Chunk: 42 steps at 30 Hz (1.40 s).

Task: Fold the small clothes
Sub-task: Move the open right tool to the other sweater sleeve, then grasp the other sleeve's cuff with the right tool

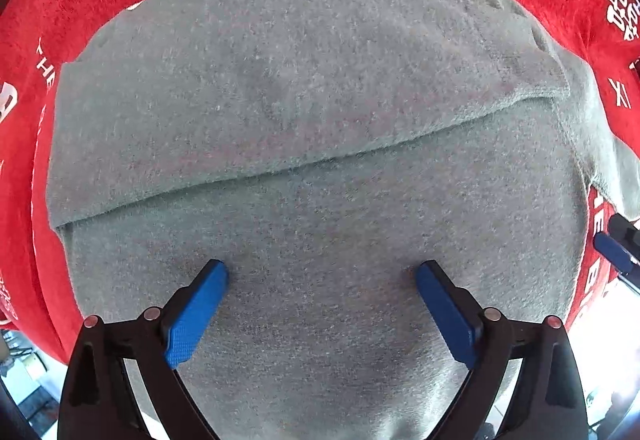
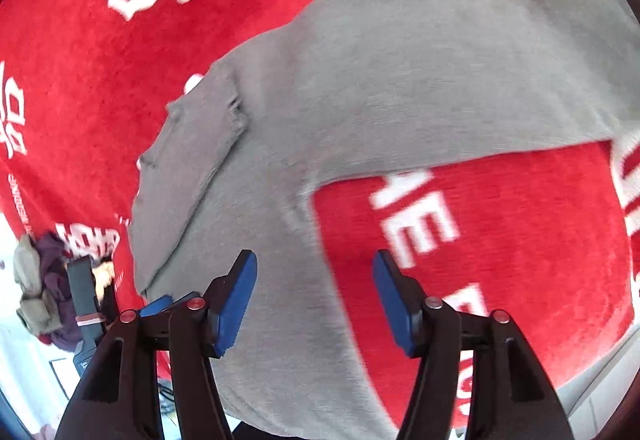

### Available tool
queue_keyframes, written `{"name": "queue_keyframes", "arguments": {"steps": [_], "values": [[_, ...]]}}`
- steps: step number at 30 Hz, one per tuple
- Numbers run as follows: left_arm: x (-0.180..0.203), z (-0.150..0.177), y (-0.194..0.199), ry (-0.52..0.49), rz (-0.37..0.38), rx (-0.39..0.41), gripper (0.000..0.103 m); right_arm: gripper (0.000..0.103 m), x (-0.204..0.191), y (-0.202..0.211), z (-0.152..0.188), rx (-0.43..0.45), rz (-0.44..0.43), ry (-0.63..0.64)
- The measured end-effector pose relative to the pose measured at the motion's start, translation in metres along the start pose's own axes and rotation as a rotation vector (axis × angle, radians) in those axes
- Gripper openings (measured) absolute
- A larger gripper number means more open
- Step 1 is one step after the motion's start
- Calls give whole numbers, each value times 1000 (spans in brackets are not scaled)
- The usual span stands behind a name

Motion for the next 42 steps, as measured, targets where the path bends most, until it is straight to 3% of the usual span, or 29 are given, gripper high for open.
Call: {"name": "queue_keyframes", "arguments": {"steps": [8,10,13,19,22,32,40,41,42], "values": [[68,-19,17,-93,-23,59,96,64,43,30,-10,91,-23,-94],[89,-26,22,-115,-12,88,96,64,61,47,-18,175,-25,-143],[124,-36,25,-137,18,117,96,65,105,71,-28,276,-82,-314],[192,-65,24,-110,111,132,96,65,159,92,-34,349,-108,-428],[215,-68,14,-124,109,147,96,65,179,94,-34,374,-145,-487],[230,-66,-6,-169,74,153,96,65,191,78,-68,409,-311,-533],[251,-72,-3,-189,77,186,96,65,190,85,-91,413,-327,-512],[254,-72,-6,-202,68,182,96,58,190,83,-91,408,-323,-529],[254,-72,-6,-214,59,177,96,34,192,81,-91,397,-312,-551]]}}
Point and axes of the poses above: each gripper's, at about its wrist camera, not at the fingertips, and y roughly against the way its jaws point, x to its right, z to its underside, the point moved 6 cm from there along -y, roughly the way its jaws point, and after that the axes turned 2 degrees about y, right-handed, at the moved point
